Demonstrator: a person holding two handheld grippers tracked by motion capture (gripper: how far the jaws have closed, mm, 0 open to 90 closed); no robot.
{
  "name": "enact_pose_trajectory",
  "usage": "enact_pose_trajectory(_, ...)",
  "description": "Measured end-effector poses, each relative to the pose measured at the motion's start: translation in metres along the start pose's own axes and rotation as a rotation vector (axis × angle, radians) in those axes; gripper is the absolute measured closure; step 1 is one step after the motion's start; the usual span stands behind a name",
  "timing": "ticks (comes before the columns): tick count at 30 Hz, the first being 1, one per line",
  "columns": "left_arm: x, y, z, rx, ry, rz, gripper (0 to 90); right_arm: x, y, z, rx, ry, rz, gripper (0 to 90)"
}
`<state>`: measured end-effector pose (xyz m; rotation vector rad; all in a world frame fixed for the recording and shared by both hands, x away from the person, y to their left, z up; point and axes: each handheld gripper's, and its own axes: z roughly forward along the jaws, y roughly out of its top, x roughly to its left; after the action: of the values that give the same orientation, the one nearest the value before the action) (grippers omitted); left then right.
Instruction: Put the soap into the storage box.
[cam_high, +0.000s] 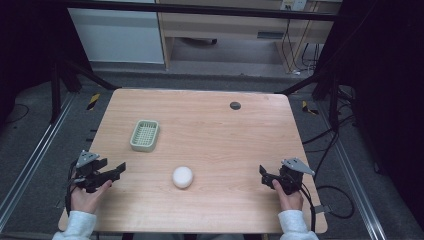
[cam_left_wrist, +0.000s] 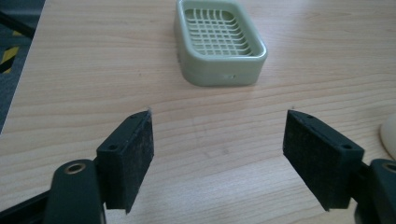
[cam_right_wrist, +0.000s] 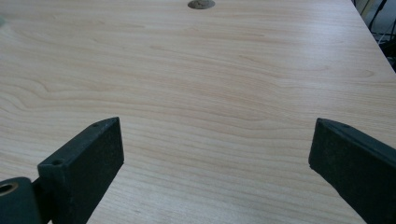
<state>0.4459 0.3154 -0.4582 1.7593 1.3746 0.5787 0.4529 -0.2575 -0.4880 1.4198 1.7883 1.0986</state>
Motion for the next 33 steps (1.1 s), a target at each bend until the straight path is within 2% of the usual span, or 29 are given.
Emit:
enact_pose_trajectory(3,-0.009,0.005,-0.004,0.005,-0.020,0.030,25.1,0.001,0.000,0.000,0.005,0.005,-0.015,3.6)
enact_pose_trajectory(5,-0.019,0.009,-0.006,0.011,-0.063,0.042,26.7,0.003,0.000,0.000,0.011,0.000,-0.034,3.6)
enact_pose_trajectory(6,-0.019,0.009,-0.006,0.011,-0.063,0.042,26.8,0.003,0.000,0.000,0.011,0.000,-0.034,3.6)
enact_pose_trajectory(9,-0.031,0.013,-0.006,0.032,-0.071,0.087,26.2,0.005,0.000,0.002,0.024,0.001,-0.046,3.7)
enact_pose_trajectory(10,-0.039,0.015,-0.006,0.032,-0.091,0.105,25.5,0.006,-0.001,0.003,0.032,-0.002,-0.059,3.7)
enact_pose_trajectory(11,-0.039,0.015,-0.006,0.032,-0.091,0.105,25.0,0.006,-0.001,0.003,0.032,-0.002,-0.059,3.7)
enact_pose_trajectory(15,-0.060,0.020,-0.003,0.055,-0.120,0.168,24.2,0.008,-0.001,0.003,0.037,-0.007,-0.075,3.7)
enact_pose_trajectory(16,-0.060,0.020,-0.003,0.055,-0.120,0.168,23.9,0.008,-0.001,0.003,0.039,-0.008,-0.076,3.7)
enact_pose_trajectory(21,-0.078,0.021,0.000,0.070,-0.148,0.206,22.9,0.009,-0.001,0.003,0.038,-0.006,-0.075,3.7)
enact_pose_trajectory(23,-0.086,0.020,0.002,0.083,-0.157,0.233,22.8,0.009,-0.001,0.003,0.036,-0.007,-0.083,3.7)
enact_pose_trajectory(33,-0.111,0.023,0.006,0.110,-0.196,0.290,21.9,0.009,-0.001,0.003,0.033,-0.013,-0.083,3.7)
